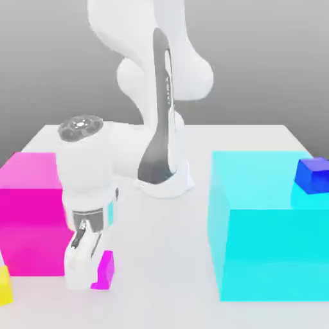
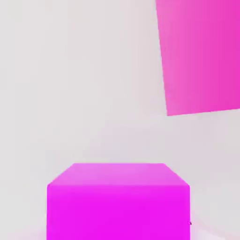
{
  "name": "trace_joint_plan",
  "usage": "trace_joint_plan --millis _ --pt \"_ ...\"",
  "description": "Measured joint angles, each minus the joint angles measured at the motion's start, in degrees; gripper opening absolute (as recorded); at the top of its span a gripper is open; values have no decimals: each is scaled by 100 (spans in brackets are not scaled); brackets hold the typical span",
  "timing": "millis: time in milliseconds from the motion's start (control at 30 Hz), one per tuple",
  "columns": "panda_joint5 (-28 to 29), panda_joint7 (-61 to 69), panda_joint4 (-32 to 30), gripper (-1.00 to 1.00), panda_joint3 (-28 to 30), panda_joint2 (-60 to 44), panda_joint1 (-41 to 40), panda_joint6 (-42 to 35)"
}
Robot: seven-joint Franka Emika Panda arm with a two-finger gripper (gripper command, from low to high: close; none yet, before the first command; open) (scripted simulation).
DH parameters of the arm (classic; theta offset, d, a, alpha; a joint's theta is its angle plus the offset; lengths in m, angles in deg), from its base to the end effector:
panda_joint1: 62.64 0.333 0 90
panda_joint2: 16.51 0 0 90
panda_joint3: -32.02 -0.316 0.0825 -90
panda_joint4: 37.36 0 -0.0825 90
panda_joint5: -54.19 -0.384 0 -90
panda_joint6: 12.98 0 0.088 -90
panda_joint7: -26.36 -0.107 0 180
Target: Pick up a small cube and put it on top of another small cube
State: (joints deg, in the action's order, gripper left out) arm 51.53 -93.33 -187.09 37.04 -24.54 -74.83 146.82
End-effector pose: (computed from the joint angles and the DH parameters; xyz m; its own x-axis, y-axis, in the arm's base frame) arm 0.4187 -0.1331 0.2066 -0.7579 -0.6519 -0.0226 -0.6513 0.7582 -0.0288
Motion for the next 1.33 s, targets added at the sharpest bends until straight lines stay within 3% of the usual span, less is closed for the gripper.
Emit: trace_joint_plan --millis 167,367,633,933,967,1333 --pt "-716 211 828 -100 90 553 -274 -672" --pt "-787 -1480 1592 -100 471 44 -683 -1207" --pt "-701 -4324 2129 -100 1395 -559 -537 -1615" --pt "-656 -4358 2128 -100 1400 -560 -535 -1564" --pt "-1126 -4497 2091 100 1892 -889 -35 -1400" --pt "-1126 -4497 2091 100 1892 -889 -35 -1399"
